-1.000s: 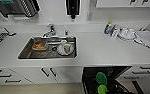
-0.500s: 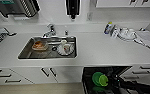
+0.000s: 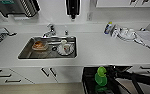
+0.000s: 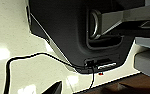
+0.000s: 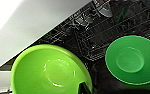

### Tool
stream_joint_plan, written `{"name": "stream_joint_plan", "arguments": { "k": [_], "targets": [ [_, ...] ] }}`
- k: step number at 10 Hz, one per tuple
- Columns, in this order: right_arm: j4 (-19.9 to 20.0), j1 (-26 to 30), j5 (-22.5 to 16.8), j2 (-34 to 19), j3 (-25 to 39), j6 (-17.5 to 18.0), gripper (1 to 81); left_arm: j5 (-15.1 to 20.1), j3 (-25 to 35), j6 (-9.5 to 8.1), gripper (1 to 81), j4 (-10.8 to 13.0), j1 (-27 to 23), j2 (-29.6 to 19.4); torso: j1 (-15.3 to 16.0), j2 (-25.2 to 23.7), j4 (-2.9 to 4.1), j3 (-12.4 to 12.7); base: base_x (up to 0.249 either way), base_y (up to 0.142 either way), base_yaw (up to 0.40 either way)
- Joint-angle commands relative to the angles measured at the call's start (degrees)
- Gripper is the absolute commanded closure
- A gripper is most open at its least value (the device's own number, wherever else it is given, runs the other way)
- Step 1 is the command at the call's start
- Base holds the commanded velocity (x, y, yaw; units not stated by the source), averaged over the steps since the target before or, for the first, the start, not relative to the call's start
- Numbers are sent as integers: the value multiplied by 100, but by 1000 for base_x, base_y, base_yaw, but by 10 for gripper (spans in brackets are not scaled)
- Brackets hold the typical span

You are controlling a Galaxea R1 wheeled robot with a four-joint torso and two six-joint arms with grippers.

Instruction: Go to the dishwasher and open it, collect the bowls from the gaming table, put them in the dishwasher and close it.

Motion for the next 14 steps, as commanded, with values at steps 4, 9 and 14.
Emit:
{"name": "stream_joint_plan", "arguments": {
  "k": [4,9,14],
  "targets": [
    [261,668,-253,-201,-6,-80,10,338,-4,34,10,-3,129,-18,0,0,0,0,0,0,0],
    [287,562,-253,-562,346,-80,10,329,-4,34,10,32,129,44,0,0,0,0,0,0,0],
    [296,176,-666,-2036,1795,-79,10,242,-38,34,10,41,94,96,0,0,0,0,0,0,0]
  ]
}}
